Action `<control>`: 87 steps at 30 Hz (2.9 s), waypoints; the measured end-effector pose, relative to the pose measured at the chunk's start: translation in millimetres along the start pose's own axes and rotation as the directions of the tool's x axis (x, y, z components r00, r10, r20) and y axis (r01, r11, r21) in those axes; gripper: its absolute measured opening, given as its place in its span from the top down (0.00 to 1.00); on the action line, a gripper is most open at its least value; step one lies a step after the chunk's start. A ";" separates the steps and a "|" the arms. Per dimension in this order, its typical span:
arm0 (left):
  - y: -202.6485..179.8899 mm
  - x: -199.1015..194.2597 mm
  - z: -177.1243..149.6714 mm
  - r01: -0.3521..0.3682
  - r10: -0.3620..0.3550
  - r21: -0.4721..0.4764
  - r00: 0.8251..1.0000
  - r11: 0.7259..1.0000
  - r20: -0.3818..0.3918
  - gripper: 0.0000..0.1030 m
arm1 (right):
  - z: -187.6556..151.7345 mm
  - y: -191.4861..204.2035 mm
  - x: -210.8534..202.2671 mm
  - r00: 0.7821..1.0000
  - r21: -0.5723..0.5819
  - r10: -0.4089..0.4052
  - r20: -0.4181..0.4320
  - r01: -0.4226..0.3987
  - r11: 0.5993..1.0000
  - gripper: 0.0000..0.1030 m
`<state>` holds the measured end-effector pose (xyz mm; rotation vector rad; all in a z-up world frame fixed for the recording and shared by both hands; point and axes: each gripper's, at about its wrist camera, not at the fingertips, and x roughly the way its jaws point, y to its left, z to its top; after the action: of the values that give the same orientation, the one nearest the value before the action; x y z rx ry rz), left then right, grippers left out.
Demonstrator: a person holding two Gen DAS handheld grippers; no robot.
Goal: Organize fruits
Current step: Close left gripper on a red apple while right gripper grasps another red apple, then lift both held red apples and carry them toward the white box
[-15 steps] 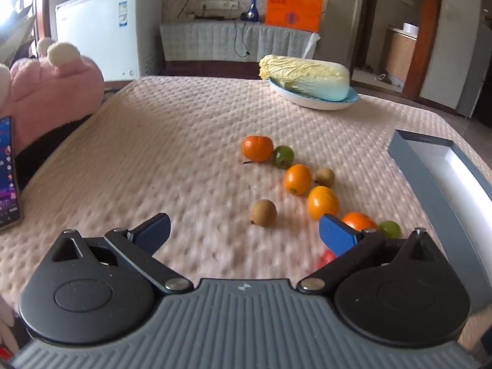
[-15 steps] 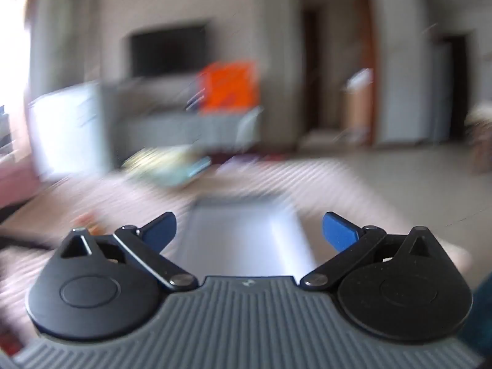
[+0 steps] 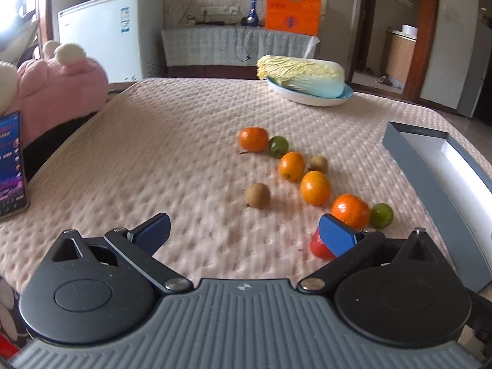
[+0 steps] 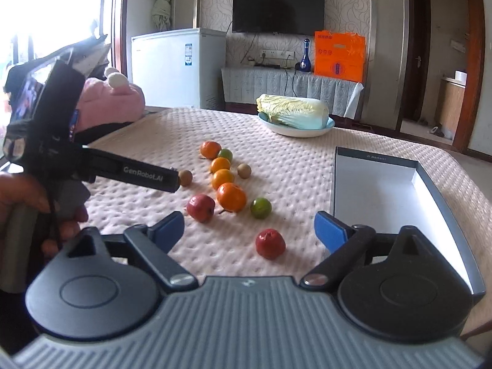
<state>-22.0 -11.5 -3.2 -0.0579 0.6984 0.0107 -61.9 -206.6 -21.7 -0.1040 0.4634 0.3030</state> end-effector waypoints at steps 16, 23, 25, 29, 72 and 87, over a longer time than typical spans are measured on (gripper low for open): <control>0.9 -0.6 -3.0 0.170 -0.171 0.078 0.985 0.982 -0.001 0.00 | -8.2 6.2 45.4 0.989 0.080 -0.041 -0.142 0.053 0.995 0.53; -11.4 3.3 -6.5 0.203 -0.205 0.134 0.979 0.970 -0.001 0.00 | -11.5 6.1 59.8 0.977 0.062 -0.139 -0.165 0.150 0.987 0.51; -13.6 4.2 -6.7 0.217 -0.218 0.137 0.976 0.967 -0.004 0.00 | -12.1 6.3 63.3 0.974 0.045 -0.149 -0.172 0.159 0.986 0.52; -19.0 8.7 -8.7 0.229 -0.230 0.159 0.973 0.960 -0.014 0.01 | -12.9 11.7 64.8 0.973 -0.004 -0.158 -0.170 0.159 0.987 0.52; -22.8 28.9 -5.5 0.216 -0.212 0.129 0.976 0.968 -0.038 0.63 | -6.5 25.7 50.0 0.985 -0.117 -0.131 -0.108 0.118 0.986 0.68; -21.6 25.9 3.2 0.141 -0.140 0.106 0.990 0.984 -0.015 0.63 | 11.0 21.5 64.6 0.982 -0.018 0.068 -0.178 -0.073 0.997 0.68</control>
<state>0.5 -33.1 -16.3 -0.0043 0.6997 -0.1624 -9.0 -167.4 -42.0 -0.1393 0.6407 0.3709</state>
